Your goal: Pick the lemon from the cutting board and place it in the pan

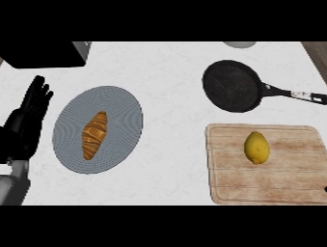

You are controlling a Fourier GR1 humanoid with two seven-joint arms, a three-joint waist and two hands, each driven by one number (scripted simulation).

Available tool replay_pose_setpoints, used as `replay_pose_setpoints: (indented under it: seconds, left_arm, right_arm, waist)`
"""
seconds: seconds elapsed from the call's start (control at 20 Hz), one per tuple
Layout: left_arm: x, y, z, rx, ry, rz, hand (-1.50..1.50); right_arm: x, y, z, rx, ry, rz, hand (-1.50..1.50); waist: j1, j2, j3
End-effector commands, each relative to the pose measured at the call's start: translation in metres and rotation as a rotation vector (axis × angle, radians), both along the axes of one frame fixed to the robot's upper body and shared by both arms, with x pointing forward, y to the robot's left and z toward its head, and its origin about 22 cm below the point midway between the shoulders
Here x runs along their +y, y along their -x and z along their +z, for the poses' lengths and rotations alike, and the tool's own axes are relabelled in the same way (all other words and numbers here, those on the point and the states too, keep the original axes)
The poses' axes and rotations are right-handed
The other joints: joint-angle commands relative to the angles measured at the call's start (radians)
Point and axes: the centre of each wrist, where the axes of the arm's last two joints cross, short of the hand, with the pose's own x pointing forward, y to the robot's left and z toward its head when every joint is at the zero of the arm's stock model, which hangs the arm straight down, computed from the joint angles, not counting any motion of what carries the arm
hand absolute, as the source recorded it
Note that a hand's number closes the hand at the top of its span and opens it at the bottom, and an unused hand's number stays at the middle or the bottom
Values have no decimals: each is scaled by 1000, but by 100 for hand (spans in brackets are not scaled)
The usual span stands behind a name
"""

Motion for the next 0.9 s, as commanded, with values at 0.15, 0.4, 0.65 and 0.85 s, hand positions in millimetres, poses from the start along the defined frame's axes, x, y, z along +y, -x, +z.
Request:
replay_pose_setpoints:
  seconds: [0.15, 0.4, 0.65, 0.85]
  left_arm:
    - [-10, -12, -3, -2, 6, -20, 0]
    - [-12, -18, 10, -6, 3, -32, 0]
    - [-1, -27, -3, 4, 8, -37, 0]
    - [-21, -20, -2, 4, 4, -33, 0]
  right_arm:
    - [-9, 5, 89, 210, 313, 41, -150]
    - [21, -12, 140, 219, 325, 4, -150]
    - [46, -33, 158, 197, 380, -15, -150]
    - [72, -34, 162, 260, 342, 71, -150]
  waist:
    - [13, 4, -3]
    - [37, 4, 0]
    - [45, 8, 0]
    - [43, 4, 1]
